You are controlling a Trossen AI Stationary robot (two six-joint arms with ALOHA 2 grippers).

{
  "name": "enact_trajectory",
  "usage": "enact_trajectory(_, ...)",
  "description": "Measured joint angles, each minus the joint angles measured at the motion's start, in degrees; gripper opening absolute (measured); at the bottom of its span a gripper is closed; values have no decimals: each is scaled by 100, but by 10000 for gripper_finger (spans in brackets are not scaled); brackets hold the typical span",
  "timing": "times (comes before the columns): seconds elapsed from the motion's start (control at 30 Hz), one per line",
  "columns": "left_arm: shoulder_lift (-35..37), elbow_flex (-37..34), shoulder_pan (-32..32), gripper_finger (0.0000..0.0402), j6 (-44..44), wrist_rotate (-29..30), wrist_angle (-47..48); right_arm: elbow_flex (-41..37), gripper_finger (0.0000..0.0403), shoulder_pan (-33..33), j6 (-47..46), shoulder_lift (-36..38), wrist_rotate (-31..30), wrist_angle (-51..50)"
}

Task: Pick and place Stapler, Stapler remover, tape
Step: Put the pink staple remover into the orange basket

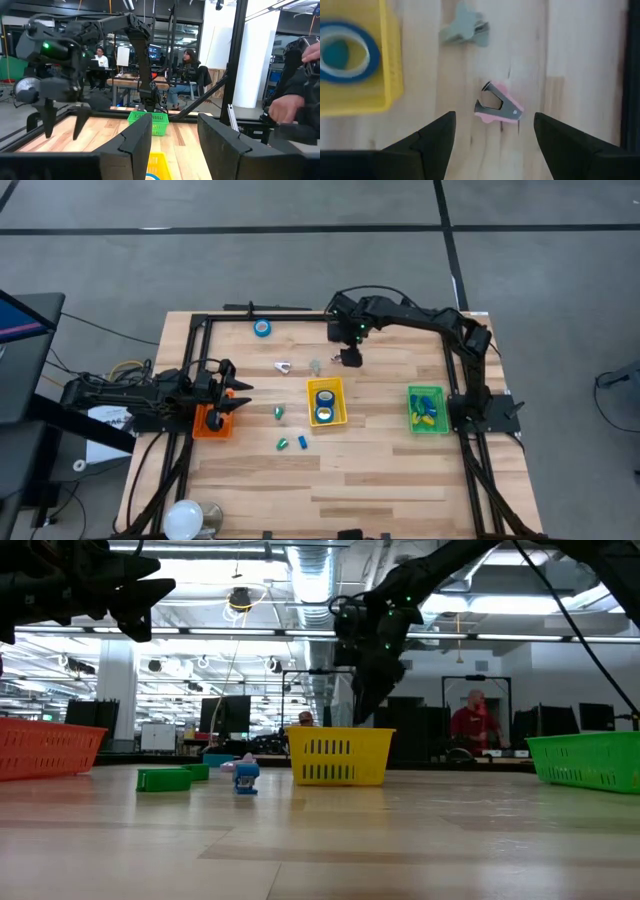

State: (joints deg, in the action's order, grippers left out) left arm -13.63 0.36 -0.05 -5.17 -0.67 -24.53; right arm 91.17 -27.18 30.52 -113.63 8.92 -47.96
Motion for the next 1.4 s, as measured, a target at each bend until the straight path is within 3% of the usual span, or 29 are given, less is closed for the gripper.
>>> enact_trajectory(0.57,2,0,0,150,-2,0,1,-903,260,70,3002,-8,-4,575)
enact_trajectory(0.97,-39,2,2,150,-2,20,15,-450,258,9,3307,-658,-341,564)
enact_trajectory(1.13,-87,4,7,150,-2,50,11,-414,223,6,3397,-670,-467,499)
enact_trajectory(1.4,-229,4,7,150,-2,48,-13,-413,115,5,3395,-666,-494,472)
